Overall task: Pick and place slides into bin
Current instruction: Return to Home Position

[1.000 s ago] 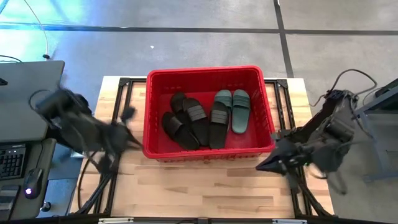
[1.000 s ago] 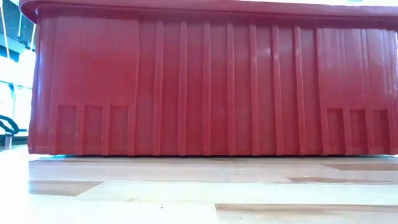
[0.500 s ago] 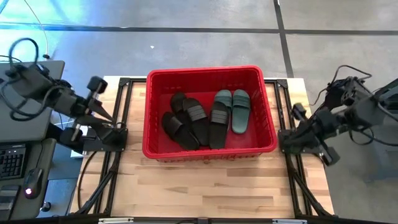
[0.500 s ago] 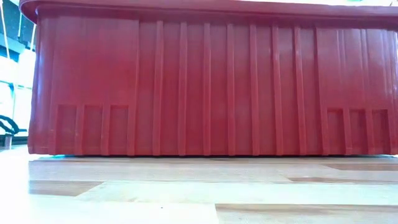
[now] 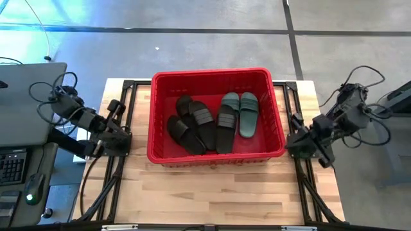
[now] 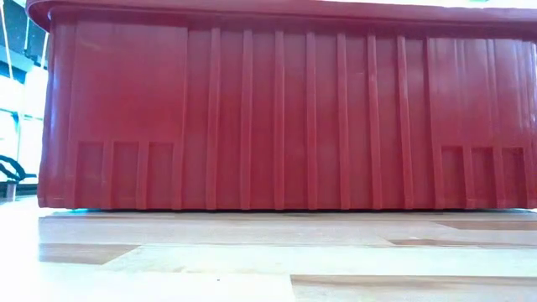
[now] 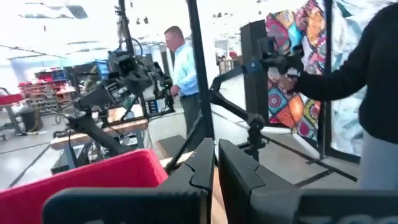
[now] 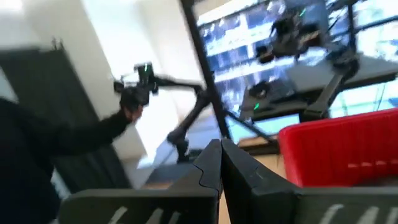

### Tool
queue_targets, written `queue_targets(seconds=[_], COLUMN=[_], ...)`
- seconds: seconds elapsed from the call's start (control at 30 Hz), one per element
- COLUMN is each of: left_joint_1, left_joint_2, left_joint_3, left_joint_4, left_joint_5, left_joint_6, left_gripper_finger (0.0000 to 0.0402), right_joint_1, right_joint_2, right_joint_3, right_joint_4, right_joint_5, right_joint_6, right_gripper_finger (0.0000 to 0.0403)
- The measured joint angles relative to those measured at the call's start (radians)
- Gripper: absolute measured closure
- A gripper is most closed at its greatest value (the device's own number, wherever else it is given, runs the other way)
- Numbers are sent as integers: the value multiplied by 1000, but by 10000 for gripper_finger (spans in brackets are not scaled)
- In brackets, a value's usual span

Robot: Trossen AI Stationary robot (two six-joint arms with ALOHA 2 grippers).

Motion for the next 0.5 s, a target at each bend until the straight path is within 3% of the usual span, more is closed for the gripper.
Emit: queue_targets(seconds=[0.13,0.3,0.5], left_joint_1=[0,0,0], left_joint_2=[-124,-212,-270], left_joint_3=[-111,-198,-293], left_joint_4=[33,59,125], left_joint_5=[-72,-54,-74], left_joint_6=[2,53,52], left_gripper_finger=[387,389,387], right_joint_1=[-1,0,0], right_joint_2=[-163,-325,-495], right_joint_3=[-191,-351,-473], right_joint_4=[80,180,167], right_joint_5=[34,-63,10], right_joint_6=[-82,-163,-134], right_gripper_finger=[402,402,402])
